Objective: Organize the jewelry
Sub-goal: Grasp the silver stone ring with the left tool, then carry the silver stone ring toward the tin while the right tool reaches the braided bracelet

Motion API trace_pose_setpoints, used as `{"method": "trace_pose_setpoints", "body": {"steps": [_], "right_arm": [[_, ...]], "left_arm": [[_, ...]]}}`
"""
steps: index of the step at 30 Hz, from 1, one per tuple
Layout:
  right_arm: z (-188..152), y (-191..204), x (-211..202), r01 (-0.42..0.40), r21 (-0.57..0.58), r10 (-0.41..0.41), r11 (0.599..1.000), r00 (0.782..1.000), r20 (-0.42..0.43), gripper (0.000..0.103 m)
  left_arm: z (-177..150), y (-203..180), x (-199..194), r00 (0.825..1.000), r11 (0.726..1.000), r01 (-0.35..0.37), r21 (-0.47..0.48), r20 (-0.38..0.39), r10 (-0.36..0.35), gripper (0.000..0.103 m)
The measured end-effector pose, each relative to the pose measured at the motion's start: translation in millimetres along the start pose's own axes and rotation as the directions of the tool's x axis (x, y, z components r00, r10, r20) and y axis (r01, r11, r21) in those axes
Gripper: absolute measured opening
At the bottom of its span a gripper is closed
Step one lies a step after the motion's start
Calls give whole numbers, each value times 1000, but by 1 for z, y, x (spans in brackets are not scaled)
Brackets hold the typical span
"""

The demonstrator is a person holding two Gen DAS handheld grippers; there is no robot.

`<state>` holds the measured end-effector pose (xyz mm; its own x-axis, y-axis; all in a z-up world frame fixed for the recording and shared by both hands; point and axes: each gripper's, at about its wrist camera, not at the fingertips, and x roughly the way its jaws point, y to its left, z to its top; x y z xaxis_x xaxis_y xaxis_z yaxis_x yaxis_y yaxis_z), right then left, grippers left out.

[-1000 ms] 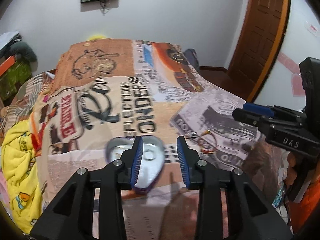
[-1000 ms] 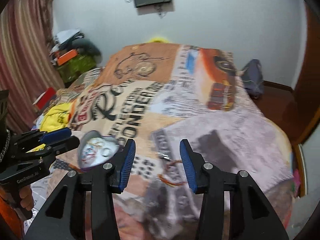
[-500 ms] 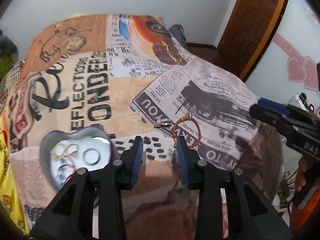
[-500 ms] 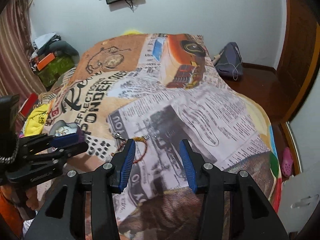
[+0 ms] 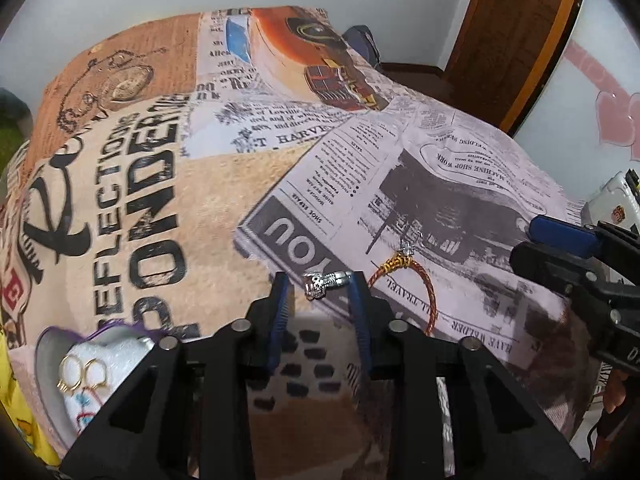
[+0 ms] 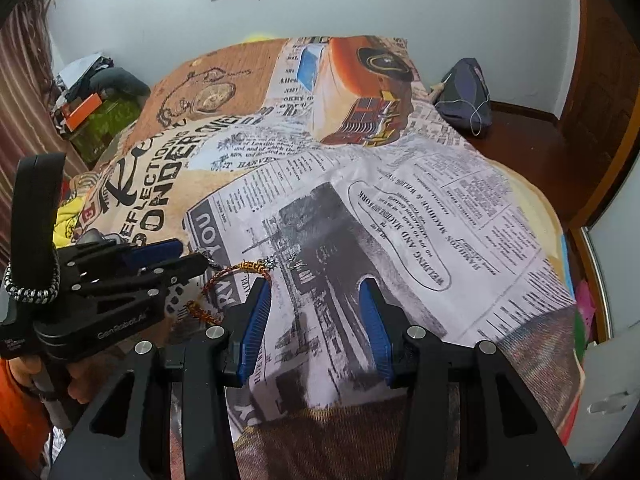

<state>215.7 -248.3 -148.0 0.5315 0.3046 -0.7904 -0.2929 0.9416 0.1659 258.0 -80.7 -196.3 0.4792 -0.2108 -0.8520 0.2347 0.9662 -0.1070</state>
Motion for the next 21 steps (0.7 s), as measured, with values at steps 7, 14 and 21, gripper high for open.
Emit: {"method": "trace_pose_setpoints", "body": {"steps": [7,14,21], "right_arm": [[5,0,8,-20,-15,20,1000,1000,-10,42],[8,3,18,-35,-34,34,999,999,-30,42],[16,18,33,-25,-122,16,992,997,-75,36]], "left_arm": [[7,-3,14,1000,999,3,33,-9,-3,14],[9,5,1,999,999,33,-10,39,-32,14],[13,20,-51,986,999,42,-27,161,-37,14]]}}
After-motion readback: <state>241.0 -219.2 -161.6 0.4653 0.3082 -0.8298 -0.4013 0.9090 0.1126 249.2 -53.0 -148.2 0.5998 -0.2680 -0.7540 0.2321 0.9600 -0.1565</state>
